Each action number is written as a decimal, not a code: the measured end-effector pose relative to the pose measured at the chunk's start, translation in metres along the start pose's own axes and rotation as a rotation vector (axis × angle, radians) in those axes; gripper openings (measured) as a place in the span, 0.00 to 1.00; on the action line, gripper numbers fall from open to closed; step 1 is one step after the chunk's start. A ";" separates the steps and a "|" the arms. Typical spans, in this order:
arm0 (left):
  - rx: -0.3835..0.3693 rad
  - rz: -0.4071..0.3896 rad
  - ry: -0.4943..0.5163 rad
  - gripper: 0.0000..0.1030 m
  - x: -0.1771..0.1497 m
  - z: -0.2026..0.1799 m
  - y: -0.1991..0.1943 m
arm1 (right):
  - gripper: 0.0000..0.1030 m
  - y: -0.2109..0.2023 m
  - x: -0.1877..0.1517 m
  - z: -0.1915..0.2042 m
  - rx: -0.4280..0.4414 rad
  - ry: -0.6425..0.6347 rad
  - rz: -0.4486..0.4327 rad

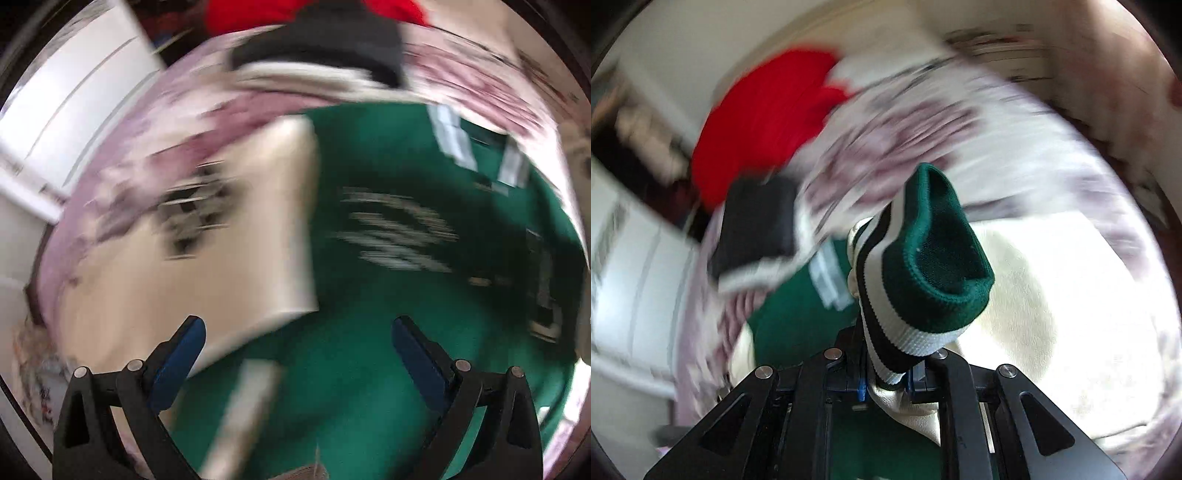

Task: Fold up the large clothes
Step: 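Lift the cuff and lay the sleeve across the jacket's green body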

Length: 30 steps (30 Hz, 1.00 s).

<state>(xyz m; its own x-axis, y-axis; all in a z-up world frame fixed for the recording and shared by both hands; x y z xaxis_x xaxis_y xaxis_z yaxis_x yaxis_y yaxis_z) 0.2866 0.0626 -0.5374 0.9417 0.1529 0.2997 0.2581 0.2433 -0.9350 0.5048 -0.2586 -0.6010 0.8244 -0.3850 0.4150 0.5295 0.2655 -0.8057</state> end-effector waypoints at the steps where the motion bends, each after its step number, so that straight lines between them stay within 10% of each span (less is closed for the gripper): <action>1: 0.024 0.002 -0.015 1.00 -0.008 0.015 -0.001 | 0.15 0.030 -0.017 0.035 -0.024 -0.059 0.027; 5: 0.089 0.055 -0.088 1.00 -0.046 0.092 0.012 | 0.17 0.131 -0.085 0.125 -0.048 -0.196 0.176; 8: 0.097 0.102 -0.143 1.00 -0.077 0.140 0.021 | 0.50 0.178 -0.133 0.152 -0.042 -0.233 0.363; 12: 0.013 0.192 -0.306 1.00 -0.130 0.197 0.023 | 0.73 0.152 -0.160 0.159 0.095 -0.178 0.419; 19: -0.227 0.353 -0.693 0.99 -0.219 0.247 0.065 | 0.73 0.083 -0.169 0.095 0.144 0.131 0.479; 24: -0.454 0.311 -0.983 0.98 -0.220 0.258 0.106 | 0.73 0.072 -0.161 0.119 0.144 0.083 0.433; 26: -0.419 0.287 -1.026 0.78 -0.210 0.267 0.120 | 0.73 0.073 -0.161 0.130 0.123 0.051 0.402; 28: -0.325 0.277 -1.063 0.34 -0.198 0.283 0.133 | 0.73 0.078 -0.159 0.138 0.065 0.023 0.382; 30: -0.238 0.203 -1.080 0.21 -0.182 0.306 0.130 | 0.73 0.082 -0.157 0.147 0.004 -0.028 0.361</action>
<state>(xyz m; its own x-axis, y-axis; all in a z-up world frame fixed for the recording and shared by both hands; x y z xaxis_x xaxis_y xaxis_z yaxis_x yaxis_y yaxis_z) 0.0825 0.3595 -0.6554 0.3198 0.9468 0.0369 0.2644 -0.0518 -0.9630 0.4479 -0.0466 -0.6703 0.9635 -0.2413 0.1159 0.2044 0.3836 -0.9006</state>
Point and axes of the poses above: each gripper's, at about its wrist camera, not at the fingertips, and y roughly the way its jaws point, z to its left, x to its top, the point moved 3 cm from there along y, roughly the way its jaws point, and after that the axes turned 8 degrees about y, right-handed, at the moved point
